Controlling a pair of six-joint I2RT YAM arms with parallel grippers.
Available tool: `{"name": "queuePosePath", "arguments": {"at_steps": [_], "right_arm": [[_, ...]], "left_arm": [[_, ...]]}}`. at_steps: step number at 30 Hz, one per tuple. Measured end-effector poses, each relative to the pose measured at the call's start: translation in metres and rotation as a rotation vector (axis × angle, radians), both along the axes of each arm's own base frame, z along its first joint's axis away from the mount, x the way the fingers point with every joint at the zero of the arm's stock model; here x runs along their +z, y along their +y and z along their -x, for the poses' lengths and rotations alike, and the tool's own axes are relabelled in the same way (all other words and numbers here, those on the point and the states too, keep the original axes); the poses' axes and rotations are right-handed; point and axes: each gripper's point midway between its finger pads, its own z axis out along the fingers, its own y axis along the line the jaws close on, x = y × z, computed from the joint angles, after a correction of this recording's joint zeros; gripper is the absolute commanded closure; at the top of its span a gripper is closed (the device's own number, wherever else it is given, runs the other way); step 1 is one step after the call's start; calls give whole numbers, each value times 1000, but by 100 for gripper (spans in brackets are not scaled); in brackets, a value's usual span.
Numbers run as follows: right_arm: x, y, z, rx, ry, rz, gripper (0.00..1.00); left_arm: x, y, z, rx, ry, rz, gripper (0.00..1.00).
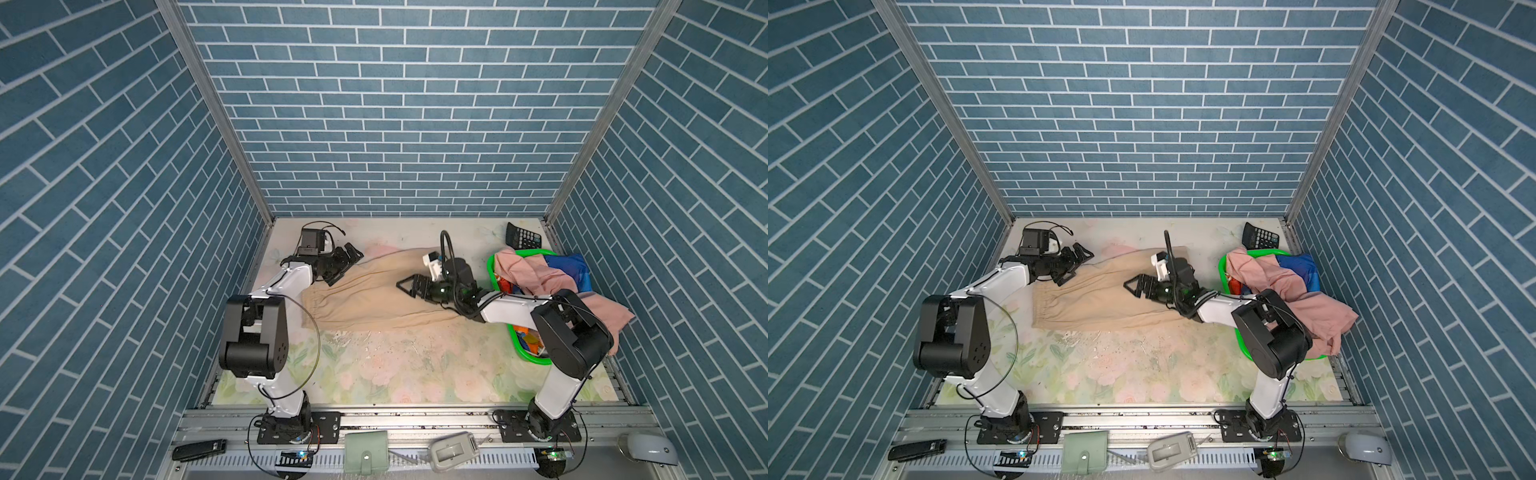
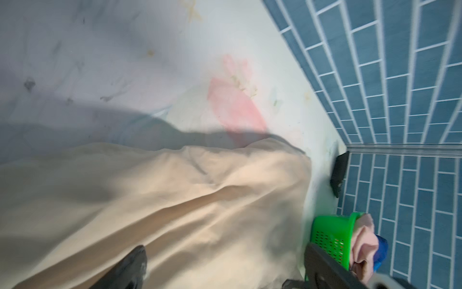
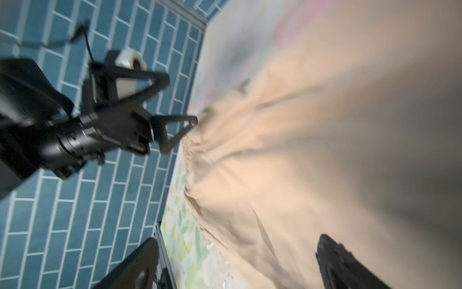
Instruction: Fold and stack the shorts
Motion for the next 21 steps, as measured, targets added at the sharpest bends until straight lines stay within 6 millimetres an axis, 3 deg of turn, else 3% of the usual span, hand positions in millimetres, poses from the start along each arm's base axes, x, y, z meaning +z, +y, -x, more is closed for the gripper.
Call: {"name": "queuePosePath", "arguments": {"at_steps": [3,5,10,15,21], "right_arm": [[-32,-9,20,-2,68,47,1],[-43,-16,27,-4,84,64,1],[-43,-30,38,-16,87,84,1],[-47,-50,50,-28,81,104,1],[-45,-72,51,-67,90,102,1]], "left_arm": [[-34,2,7,1,99,-13,0],[-41,5,10,0,134,-26,0],[-38,19,5,19,136,-46,1],[-58,44,3,72,187,-38,0],[-38,57,-6,62,189,-95,0]]}}
